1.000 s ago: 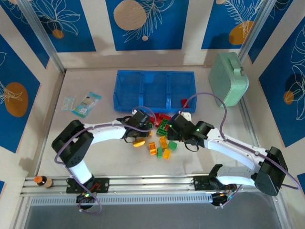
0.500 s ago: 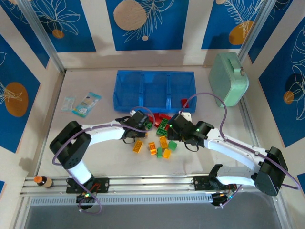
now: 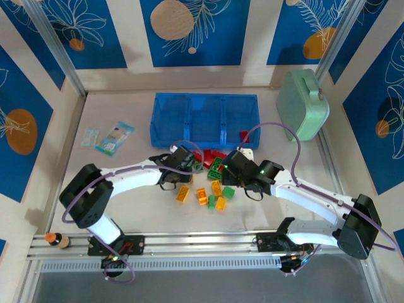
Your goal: Sort the legos into containers by color
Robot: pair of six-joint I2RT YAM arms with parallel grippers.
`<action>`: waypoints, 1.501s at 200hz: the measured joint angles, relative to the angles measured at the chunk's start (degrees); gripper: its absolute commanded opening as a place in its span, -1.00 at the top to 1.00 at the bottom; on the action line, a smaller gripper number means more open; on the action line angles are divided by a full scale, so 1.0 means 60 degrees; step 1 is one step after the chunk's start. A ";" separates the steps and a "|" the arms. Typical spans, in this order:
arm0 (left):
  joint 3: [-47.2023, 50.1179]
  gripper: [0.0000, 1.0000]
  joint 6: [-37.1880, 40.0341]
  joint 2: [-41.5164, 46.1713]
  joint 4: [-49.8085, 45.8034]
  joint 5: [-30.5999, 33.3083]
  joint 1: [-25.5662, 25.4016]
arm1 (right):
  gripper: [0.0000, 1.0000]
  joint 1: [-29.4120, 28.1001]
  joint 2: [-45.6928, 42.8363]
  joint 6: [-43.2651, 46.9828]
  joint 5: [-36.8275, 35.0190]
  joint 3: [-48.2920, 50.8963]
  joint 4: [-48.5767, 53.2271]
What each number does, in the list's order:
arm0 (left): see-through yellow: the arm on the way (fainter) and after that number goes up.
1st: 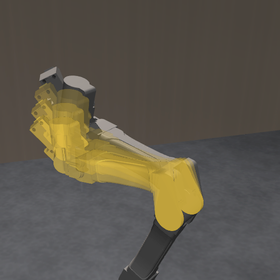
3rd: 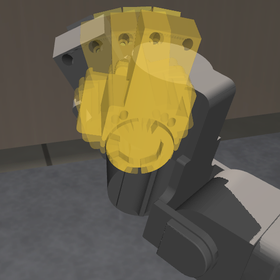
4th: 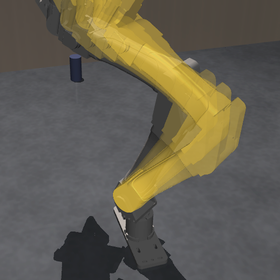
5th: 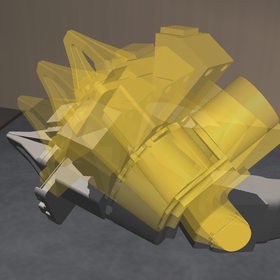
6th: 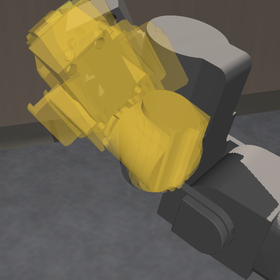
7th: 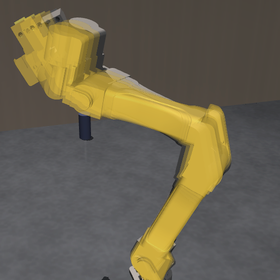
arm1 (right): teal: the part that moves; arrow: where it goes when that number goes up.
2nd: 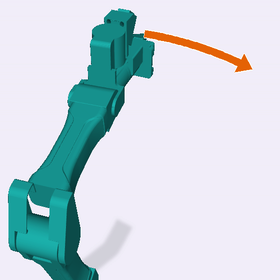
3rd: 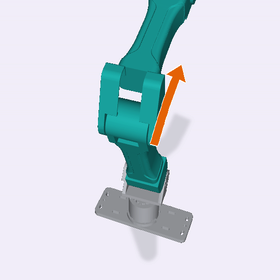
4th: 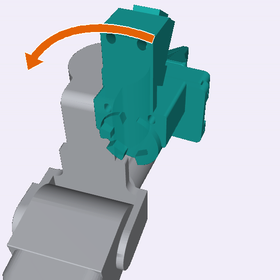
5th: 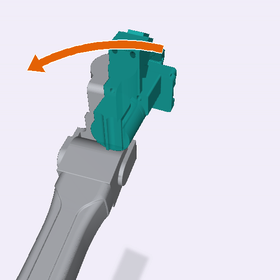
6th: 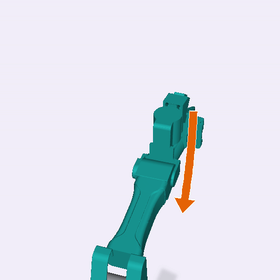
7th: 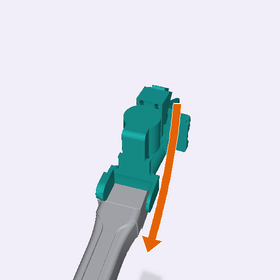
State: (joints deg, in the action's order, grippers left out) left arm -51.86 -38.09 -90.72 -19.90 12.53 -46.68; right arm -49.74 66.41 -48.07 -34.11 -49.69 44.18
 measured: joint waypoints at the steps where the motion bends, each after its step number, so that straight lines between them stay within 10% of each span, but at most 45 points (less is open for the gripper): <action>1: 0.0000 0.02 0.0011 0.0033 -0.0007 0.0000 -0.0007 | -0.70 0.0000 0.0000 0.0000 0.0000 0.0000 0.0000; 127: 0.1552 -0.23 -0.0430 0.1155 -0.0827 -0.0237 -0.1461 | -0.70 0.0000 0.0004 0.0000 0.0011 0.0000 -0.0117; 215: 0.1188 0.41 -0.0313 0.0612 -0.0863 0.0015 -0.1464 | -0.70 0.0004 -0.0113 -0.0073 0.0007 0.0157 -0.0186; 300: -0.2860 0.40 0.1596 0.0601 -0.1206 -0.0124 0.2739 | -0.70 0.0193 -0.0215 -0.0062 0.0379 0.0164 -0.0222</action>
State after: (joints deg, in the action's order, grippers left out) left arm -69.01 -28.51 -87.11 -27.14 11.79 -30.24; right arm -48.58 65.12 -48.45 -31.83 -48.71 42.85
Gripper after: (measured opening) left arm 0.324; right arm 0.850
